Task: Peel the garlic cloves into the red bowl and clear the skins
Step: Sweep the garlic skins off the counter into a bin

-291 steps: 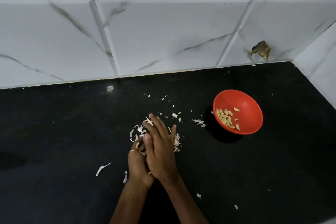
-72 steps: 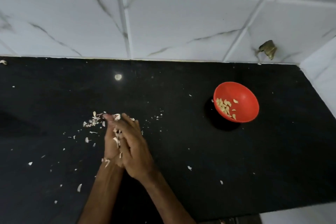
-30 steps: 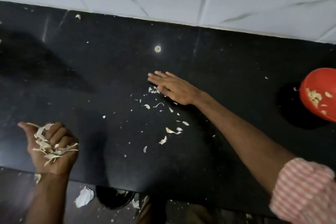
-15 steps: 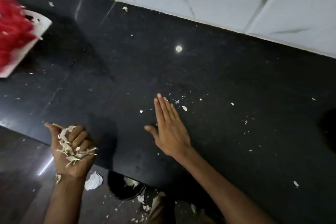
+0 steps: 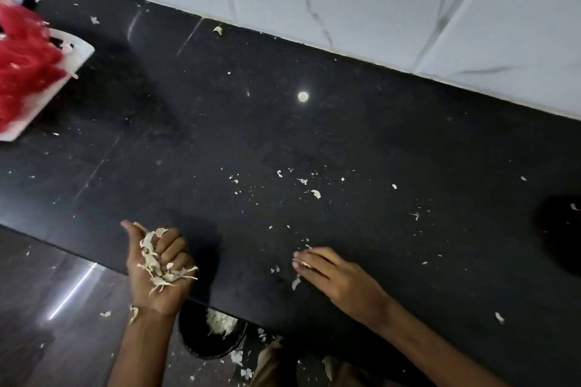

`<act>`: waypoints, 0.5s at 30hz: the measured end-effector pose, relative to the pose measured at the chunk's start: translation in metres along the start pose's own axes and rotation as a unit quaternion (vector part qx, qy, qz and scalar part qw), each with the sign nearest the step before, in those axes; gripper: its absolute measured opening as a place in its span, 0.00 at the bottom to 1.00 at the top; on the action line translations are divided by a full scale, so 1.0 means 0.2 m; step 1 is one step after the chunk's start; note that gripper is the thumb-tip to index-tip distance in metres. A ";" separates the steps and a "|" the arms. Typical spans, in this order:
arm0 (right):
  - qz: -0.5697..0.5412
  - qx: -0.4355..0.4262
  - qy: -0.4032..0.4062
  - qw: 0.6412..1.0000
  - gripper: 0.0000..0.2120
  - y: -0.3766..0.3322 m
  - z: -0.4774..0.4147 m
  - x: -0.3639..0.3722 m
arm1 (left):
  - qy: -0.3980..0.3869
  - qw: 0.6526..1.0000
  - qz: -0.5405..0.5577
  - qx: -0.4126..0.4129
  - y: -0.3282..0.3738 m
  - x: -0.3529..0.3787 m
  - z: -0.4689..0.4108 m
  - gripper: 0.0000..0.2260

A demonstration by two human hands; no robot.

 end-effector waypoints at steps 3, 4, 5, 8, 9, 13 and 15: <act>-0.003 0.040 0.049 0.998 0.13 0.02 0.03 -0.05 | 0.051 0.998 0.029 -0.015 -0.09 0.02 -0.05 0.24; -0.033 0.079 0.081 0.993 0.12 0.01 0.01 -0.05 | 0.076 0.996 0.036 -0.007 -0.12 0.01 -0.07 0.24; -0.080 0.136 0.112 0.981 0.14 -0.02 -0.02 -0.06 | 0.114 0.993 0.009 0.008 -0.17 0.02 -0.09 0.24; -0.202 0.265 0.221 0.916 0.18 -0.12 -0.16 -0.11 | 0.205 0.969 -0.131 0.049 -0.36 0.00 -0.17 0.25; -0.214 0.269 0.239 0.908 0.17 -0.15 -0.22 -0.13 | 0.223 0.963 -0.146 0.042 -0.42 -0.02 -0.19 0.25; -0.148 0.196 0.208 0.947 0.12 -0.26 -0.33 -0.15 | 0.166 0.977 -0.132 0.020 -0.57 -0.06 -0.25 0.25; -0.071 0.164 0.197 0.964 0.10 -0.24 -0.31 -0.12 | 0.143 0.979 -0.141 0.033 -0.60 -0.05 -0.26 0.25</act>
Point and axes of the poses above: each hand's wrist, its own z-axis away from the middle knuckle, its own x-axis out of the palm, y = z × x, the point moved 1 cm from there along -z, towards the middle knuckle, and after that the axes turned 13 degrees about z, right-handed, at the moved point
